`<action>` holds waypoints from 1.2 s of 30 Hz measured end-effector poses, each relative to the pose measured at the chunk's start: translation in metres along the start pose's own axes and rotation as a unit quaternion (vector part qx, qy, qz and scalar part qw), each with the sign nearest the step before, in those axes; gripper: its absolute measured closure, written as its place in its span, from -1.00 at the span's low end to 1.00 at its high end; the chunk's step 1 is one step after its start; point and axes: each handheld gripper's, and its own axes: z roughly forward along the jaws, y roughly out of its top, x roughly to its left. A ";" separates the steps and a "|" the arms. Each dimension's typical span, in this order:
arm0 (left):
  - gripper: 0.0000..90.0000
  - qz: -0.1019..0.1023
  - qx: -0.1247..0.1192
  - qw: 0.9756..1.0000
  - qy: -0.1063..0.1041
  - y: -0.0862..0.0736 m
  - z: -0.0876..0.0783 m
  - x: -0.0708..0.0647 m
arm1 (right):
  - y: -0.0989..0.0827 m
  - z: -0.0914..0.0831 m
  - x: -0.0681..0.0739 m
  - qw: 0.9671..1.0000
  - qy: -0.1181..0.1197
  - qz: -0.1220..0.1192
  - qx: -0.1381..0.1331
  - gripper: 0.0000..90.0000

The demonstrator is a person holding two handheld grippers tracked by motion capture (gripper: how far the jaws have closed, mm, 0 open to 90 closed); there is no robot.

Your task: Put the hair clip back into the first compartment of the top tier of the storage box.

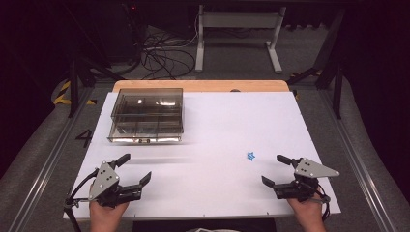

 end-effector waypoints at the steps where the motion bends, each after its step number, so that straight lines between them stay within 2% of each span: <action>1: -0.70 -0.001 0.001 1.000 -0.005 0.002 0.001 0.000 | 0.000 0.000 0.000 1.000 0.000 0.000 0.000 -0.82; 10: -0.70 0.003 0.009 0.999 -0.035 0.019 0.015 -0.003 | -0.001 0.000 -0.002 1.000 0.003 0.003 -0.001 -0.81; 18: -0.70 0.018 0.010 0.998 -0.066 0.042 0.031 -0.008 | -0.001 0.000 -0.002 1.000 0.003 0.004 -0.001 -0.81; 23: -0.70 0.032 0.009 0.997 -0.076 0.051 0.039 -0.013 | -0.001 -0.001 -0.001 1.000 0.003 0.004 -0.001 -0.81; 36: -0.68 0.027 0.002 0.993 -0.113 0.069 0.067 -0.031 | -0.002 -0.001 -0.002 1.000 0.005 0.007 -0.002 -0.81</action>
